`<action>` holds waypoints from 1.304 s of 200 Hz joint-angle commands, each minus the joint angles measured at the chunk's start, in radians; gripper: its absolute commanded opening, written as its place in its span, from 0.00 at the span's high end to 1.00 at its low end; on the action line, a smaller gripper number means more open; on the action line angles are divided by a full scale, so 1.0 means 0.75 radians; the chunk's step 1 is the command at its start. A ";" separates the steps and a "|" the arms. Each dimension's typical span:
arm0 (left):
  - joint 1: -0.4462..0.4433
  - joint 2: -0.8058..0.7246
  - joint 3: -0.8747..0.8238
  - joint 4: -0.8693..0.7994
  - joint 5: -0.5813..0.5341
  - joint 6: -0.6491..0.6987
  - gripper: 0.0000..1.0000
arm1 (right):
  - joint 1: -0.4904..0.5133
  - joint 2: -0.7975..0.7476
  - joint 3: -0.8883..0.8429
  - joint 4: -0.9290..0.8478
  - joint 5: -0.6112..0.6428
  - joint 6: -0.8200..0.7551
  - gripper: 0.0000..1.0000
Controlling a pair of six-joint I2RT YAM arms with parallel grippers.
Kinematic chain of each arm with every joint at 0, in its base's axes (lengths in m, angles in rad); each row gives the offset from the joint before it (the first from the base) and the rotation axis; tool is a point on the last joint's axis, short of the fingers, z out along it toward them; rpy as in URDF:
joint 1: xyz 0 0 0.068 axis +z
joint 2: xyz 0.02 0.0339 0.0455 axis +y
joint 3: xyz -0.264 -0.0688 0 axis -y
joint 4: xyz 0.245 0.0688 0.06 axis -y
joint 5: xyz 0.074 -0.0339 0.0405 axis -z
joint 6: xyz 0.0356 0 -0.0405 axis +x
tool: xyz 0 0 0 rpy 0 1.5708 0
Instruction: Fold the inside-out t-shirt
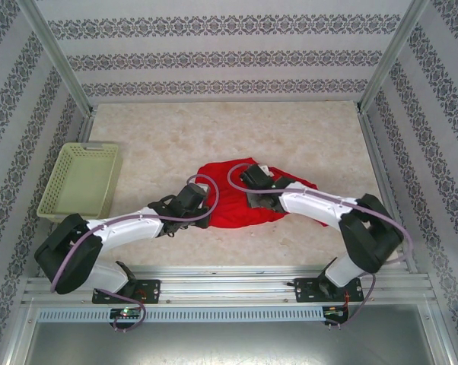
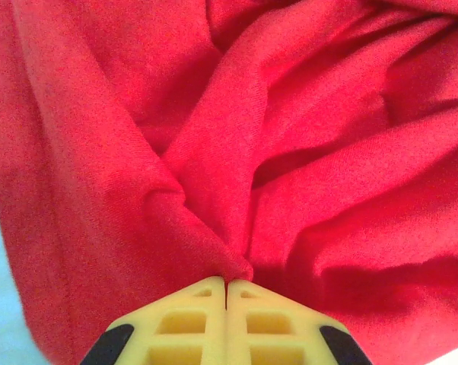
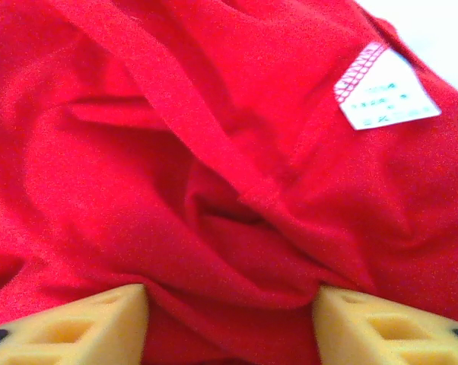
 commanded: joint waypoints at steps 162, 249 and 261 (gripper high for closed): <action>0.301 -0.092 0.190 -0.333 -0.253 0.032 0.64 | -0.112 -0.806 -0.107 0.262 -0.620 0.100 1.00; -0.218 -0.024 0.215 0.206 -0.057 0.199 0.32 | 0.066 -0.644 -0.054 0.423 -0.605 0.130 1.00; -0.215 0.036 0.240 0.224 -0.104 0.173 0.33 | 0.073 -0.652 -0.066 0.437 -0.601 0.141 1.00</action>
